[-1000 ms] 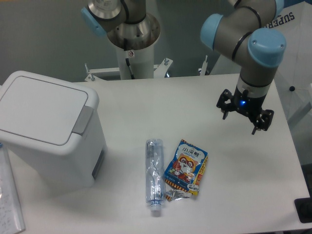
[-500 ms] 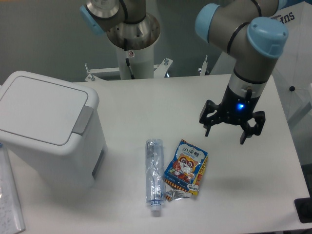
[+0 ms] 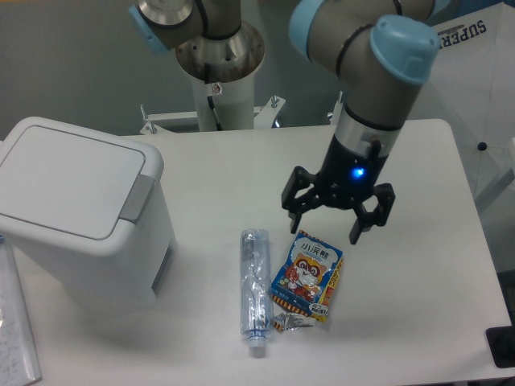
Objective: Open the trash can
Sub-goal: 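Move the open gripper over toward the white trash can lid, then lower the gripper onto the lid edge and push it open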
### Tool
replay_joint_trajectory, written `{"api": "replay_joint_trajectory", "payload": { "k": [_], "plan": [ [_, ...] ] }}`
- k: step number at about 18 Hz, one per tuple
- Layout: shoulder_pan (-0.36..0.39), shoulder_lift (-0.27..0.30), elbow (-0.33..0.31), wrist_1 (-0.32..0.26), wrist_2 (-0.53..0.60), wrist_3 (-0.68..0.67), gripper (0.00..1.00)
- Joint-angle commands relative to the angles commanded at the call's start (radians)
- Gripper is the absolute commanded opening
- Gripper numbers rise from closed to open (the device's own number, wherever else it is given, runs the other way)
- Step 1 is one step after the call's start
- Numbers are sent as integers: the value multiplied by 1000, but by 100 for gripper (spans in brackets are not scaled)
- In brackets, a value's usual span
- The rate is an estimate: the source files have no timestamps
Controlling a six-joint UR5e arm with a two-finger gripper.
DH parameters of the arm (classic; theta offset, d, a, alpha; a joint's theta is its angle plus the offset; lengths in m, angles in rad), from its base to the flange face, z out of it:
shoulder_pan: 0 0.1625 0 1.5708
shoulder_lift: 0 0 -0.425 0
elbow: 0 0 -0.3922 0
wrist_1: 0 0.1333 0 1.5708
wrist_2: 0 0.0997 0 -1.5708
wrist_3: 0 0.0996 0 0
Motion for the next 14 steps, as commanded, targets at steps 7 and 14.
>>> {"api": "replay_joint_trajectory", "payload": {
  "k": [7,14],
  "plan": [
    [-103,60,-41,6,-51,-89,100],
    [-204,169,-210,103,-43,-88,100]
  ]
}}
